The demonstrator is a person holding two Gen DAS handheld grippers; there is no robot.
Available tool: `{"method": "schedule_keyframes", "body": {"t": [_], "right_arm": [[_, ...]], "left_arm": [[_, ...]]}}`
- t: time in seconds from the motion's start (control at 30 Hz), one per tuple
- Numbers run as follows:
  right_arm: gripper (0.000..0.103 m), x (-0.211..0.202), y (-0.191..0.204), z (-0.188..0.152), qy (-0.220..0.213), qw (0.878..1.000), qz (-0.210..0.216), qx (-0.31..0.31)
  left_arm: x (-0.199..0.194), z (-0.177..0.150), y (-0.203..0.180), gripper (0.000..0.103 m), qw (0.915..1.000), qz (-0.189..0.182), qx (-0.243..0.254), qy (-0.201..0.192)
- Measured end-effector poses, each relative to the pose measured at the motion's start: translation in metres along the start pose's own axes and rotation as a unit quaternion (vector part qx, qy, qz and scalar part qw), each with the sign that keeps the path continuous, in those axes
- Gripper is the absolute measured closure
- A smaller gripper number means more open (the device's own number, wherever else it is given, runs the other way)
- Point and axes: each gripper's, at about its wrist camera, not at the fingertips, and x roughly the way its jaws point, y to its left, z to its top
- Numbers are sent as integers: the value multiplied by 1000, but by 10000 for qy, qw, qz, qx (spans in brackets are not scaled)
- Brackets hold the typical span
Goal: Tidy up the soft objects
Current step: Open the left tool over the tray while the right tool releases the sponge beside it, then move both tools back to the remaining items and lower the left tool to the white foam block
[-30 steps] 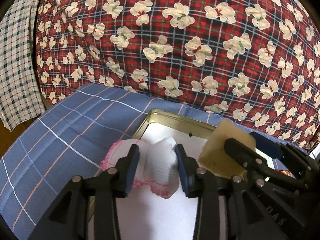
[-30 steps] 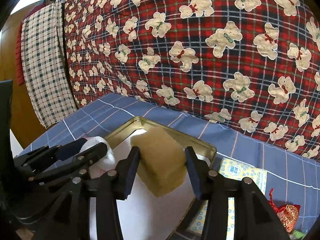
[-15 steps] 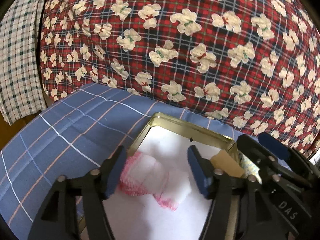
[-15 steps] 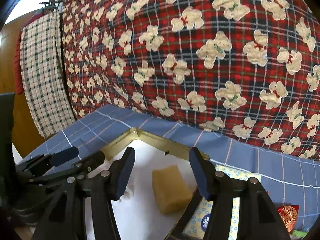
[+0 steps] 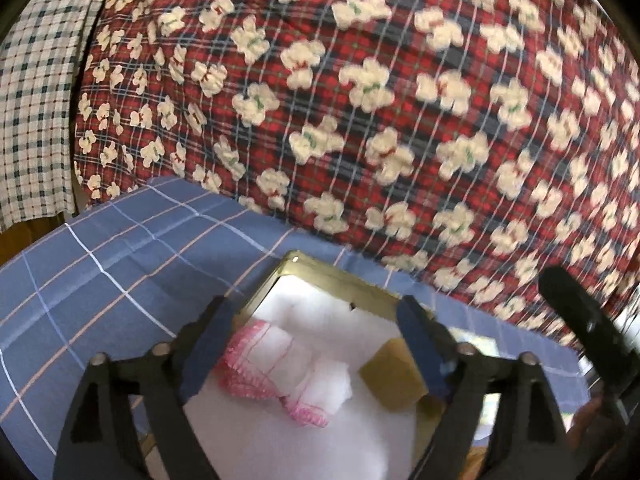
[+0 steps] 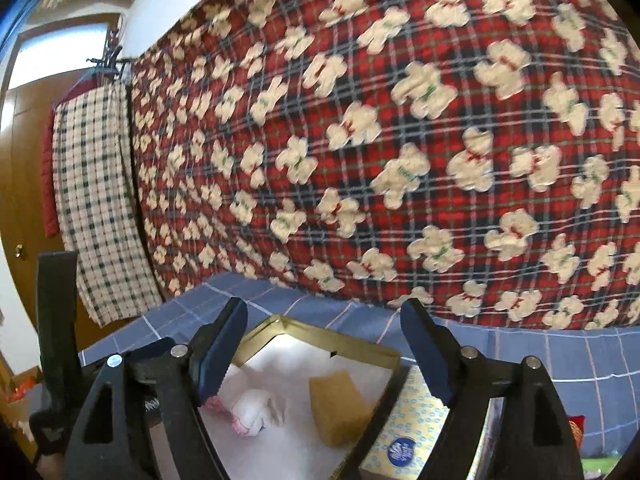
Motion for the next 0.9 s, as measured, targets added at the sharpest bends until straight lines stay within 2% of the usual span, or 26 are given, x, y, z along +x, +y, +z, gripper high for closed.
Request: {"method": "schedule_keyframes", "body": {"t": [0.1,0.23,0.4,0.5,0.77,0.9], "right_arm": [[22,-17,-11,-4,-167,9994,-300,45],[22,-41,-34,-11,-256,9965,-758,223],[22,-83,-67,-32,-357,9889,-1399,358],[22,-108,-91,-43,-385,9823,-1767,491],[22,-177,-153,-89,-310,9553,-2712,1137],[22,-192,-175,-108,-102,9420,-3007,1488]], "left_arm": [[-11,-1,-9,14,9994,-191,105,-269],[-14,-7,-28,14,9975,-417,481,-292],[-22,-18,-56,10,9914,-756,1002,-379],[-26,-29,-77,10,9863,-991,1294,-255],[-51,-65,-136,10,9645,-1565,2126,28],[-56,-87,-167,10,9537,-1809,2388,265]]}}
